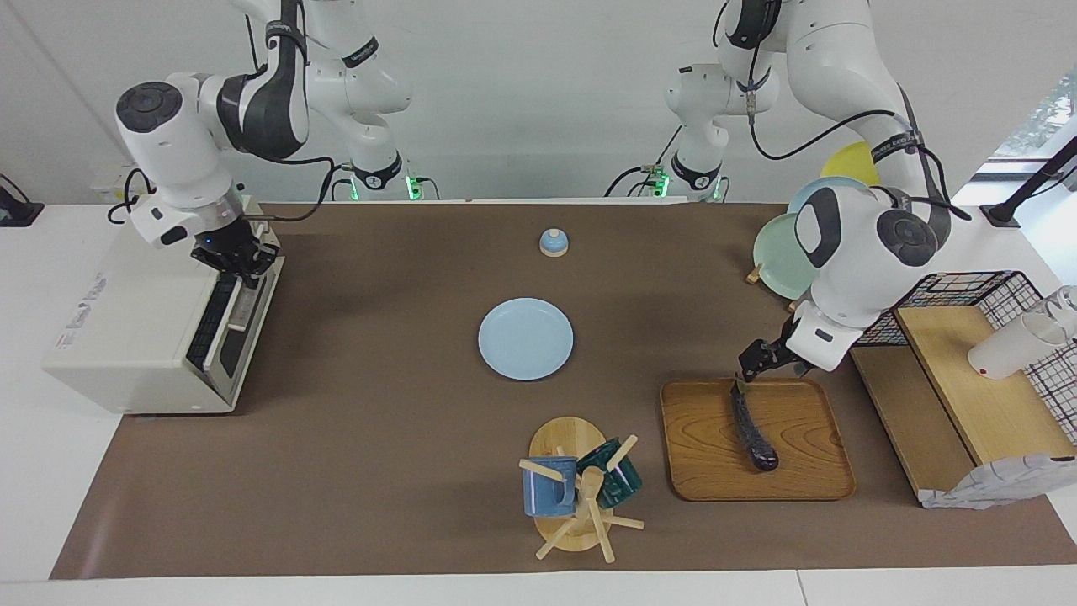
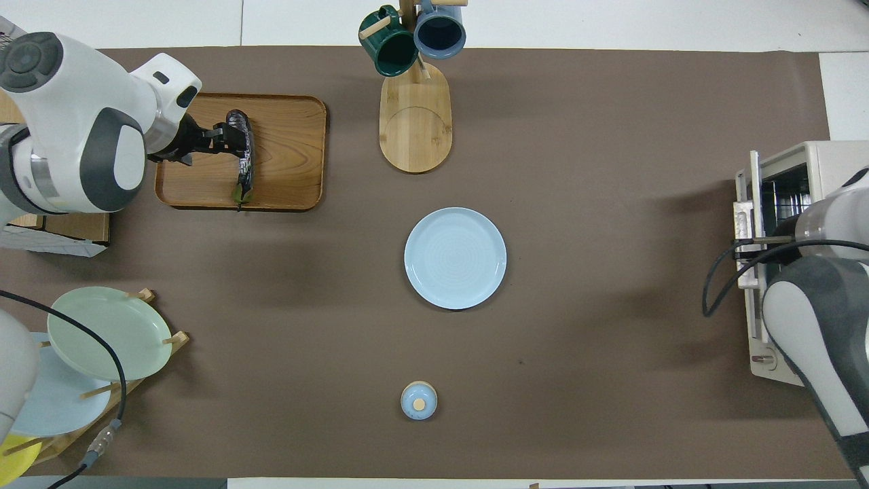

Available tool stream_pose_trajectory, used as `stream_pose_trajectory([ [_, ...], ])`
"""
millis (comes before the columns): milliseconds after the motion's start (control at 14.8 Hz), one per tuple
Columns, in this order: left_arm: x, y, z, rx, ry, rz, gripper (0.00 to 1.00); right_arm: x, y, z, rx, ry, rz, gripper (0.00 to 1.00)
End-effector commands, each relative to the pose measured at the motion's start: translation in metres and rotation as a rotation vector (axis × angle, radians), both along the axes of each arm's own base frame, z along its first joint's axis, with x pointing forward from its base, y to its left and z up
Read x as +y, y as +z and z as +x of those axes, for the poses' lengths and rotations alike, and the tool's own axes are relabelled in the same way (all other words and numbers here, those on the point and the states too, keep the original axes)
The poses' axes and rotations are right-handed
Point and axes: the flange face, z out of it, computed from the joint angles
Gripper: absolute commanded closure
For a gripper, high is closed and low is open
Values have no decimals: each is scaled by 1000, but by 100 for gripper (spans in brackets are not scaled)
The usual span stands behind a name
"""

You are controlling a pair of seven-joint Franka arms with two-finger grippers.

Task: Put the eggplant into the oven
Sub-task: 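Reach the left gripper to the eggplant while the right gripper reaches the oven door, then grasp the eggplant with the left gripper while the right gripper opens the oven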

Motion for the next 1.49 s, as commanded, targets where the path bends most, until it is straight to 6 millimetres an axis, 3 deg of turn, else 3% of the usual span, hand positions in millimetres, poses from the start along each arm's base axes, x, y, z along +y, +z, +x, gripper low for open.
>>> stream_pose_trajectory([
  [0,-18,-25,11,-25,-44,24,0,-21,-64,14,-21,-22,-7,100],
  [203,-20,-48,8,-42,-86,50,0,-2,-88,6,-65,-17,9,100],
  [405,-17,-60,1,-36,-143,76,0,-3,-109,4,-74,-24,9,100],
  [608,-16,-63,-1,-34,-141,74,14,-1,-125,5,-59,-36,20,100],
  [743,-15,-62,-1,-29,-138,75,42,-1,-127,6,-67,-51,36,100],
  [810,-16,-62,-2,-25,-136,76,61,2,-127,6,-65,-50,38,100],
  [878,-17,-62,-2,-26,-138,76,87,9,-127,6,-65,-53,52,100],
  [945,-16,-60,-1,-23,-135,75,100,21,-126,7,-65,-59,68,100],
  [1215,-26,-26,8,27,-106,25,100,50,-125,8,-52,-90,78,100],
  [1418,-41,9,-1,34,-36,3,100,69,-126,5,-35,-130,76,100],
])
